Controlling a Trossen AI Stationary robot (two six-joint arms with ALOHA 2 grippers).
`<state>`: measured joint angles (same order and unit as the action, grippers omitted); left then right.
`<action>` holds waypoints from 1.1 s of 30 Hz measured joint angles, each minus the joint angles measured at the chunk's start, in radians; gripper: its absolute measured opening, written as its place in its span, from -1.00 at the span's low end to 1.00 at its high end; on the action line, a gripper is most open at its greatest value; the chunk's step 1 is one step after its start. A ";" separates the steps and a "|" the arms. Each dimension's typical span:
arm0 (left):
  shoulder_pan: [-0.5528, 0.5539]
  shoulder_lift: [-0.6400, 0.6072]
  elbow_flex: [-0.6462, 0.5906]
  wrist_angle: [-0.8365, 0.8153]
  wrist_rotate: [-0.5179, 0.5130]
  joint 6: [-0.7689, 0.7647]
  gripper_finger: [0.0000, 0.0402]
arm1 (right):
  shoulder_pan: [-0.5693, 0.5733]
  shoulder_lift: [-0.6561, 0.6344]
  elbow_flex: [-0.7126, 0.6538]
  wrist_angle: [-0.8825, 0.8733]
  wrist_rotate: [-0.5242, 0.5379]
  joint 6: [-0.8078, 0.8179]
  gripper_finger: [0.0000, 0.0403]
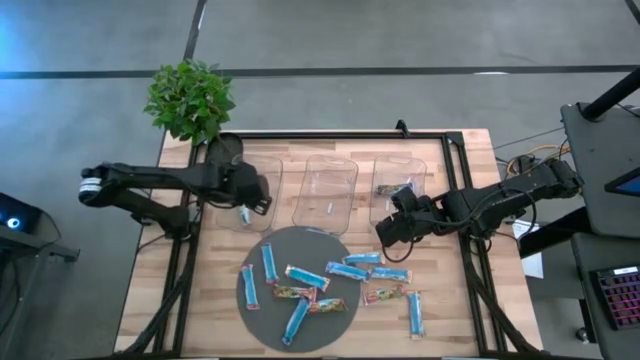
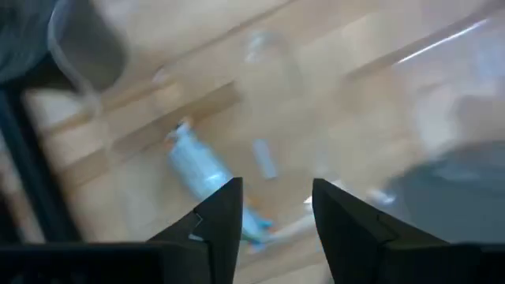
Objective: Pick and place Granola Bars by type
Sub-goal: Put the red granola bar into the middle transparent bin
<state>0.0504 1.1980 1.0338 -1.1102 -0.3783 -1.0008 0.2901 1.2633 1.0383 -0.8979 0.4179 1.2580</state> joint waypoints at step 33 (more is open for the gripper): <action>-0.775 0.191 0.072 0.422 -0.031 -0.227 -0.31 | 0.125 0.001 -0.021 0.260 -0.240 -0.270 0.18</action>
<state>-0.7246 1.3894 1.1061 -0.6880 -0.4092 -1.2274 0.4149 1.2644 1.0172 -0.6375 0.1781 0.9878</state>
